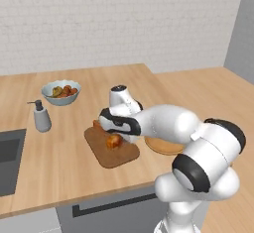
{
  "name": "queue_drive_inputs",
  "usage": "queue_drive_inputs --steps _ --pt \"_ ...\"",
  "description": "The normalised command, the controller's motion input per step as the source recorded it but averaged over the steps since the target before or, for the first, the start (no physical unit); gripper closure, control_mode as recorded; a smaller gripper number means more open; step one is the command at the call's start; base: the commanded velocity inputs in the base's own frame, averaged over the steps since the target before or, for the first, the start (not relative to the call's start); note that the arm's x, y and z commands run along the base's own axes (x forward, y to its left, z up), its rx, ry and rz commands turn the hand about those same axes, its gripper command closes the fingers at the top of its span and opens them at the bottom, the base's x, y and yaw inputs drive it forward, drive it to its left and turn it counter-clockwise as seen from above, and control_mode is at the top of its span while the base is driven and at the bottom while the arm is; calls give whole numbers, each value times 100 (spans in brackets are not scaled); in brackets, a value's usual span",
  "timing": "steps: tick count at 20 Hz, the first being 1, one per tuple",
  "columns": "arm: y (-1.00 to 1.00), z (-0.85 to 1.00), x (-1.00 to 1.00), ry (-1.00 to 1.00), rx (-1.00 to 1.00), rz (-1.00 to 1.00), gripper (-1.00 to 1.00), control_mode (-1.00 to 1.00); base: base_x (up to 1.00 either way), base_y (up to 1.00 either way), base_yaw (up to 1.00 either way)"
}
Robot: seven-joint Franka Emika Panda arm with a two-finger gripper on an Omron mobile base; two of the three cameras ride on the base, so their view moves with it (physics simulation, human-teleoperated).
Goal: Pick up the knife from the drawer and place it on the cutting board. Then place the meat from the plate to the cutting board.
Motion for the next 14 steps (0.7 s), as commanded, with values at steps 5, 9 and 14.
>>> queue_drive_inputs --steps 5,9,14 --pt "0 -76 2 0 -6 -14 100 -100 0 0 0" --pt "0 -43 0 0 -1 -12 100 -100 0 0 0" --pt "0 -11 11 0 0 -13 -100 -100 0 0 0"
